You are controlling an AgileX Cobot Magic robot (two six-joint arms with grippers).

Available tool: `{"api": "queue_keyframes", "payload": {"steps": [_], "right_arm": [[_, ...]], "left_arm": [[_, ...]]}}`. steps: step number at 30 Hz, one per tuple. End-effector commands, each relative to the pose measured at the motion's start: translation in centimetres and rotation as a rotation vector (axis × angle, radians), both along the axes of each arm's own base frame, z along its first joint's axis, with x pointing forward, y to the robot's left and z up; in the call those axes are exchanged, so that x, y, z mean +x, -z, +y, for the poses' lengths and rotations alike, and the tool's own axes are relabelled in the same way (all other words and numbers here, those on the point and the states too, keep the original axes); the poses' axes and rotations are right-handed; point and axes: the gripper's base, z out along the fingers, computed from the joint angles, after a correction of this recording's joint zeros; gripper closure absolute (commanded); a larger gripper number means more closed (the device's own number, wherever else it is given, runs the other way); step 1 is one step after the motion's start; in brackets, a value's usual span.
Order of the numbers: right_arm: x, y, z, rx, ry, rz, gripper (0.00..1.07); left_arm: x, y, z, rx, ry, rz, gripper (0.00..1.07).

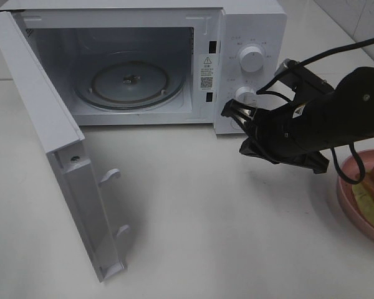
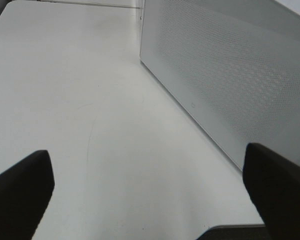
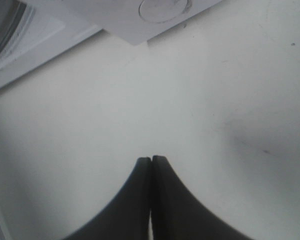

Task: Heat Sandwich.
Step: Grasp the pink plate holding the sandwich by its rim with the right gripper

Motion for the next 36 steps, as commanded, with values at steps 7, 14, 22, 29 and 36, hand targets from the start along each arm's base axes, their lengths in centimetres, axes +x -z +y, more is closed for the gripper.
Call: {"api": "queue_keyframes", "payload": {"steps": [7, 14, 22, 29, 36], "right_arm": [[-1.5, -1.8, -0.6, -0.200, -0.317, -0.038, 1.03], [-3.4, -2.9, -1.6, -0.405, -0.610, -0.013, 1.00], [-5.0, -3.9, -2.7, -0.473, -0.665, 0.113, 0.85], [-4.4, -4.8, -4.2, -0.535, -0.633, 0.182, 0.43], [-3.9, -4.7, -6.2, -0.569, -0.608, 0.221, 0.12]], "left_arm": [[-0.2, 0.0, 0.0, -0.006, -0.002, -0.030, 0.09], [-0.2, 0.0, 0.0, -0.006, -0.002, -0.030, 0.09], [-0.2, 0.0, 0.0, -0.006, -0.002, -0.030, 0.09], [-0.2, 0.0, 0.0, -0.006, -0.002, -0.030, 0.09], [-0.2, 0.0, 0.0, -0.006, -0.002, -0.030, 0.09]]}}
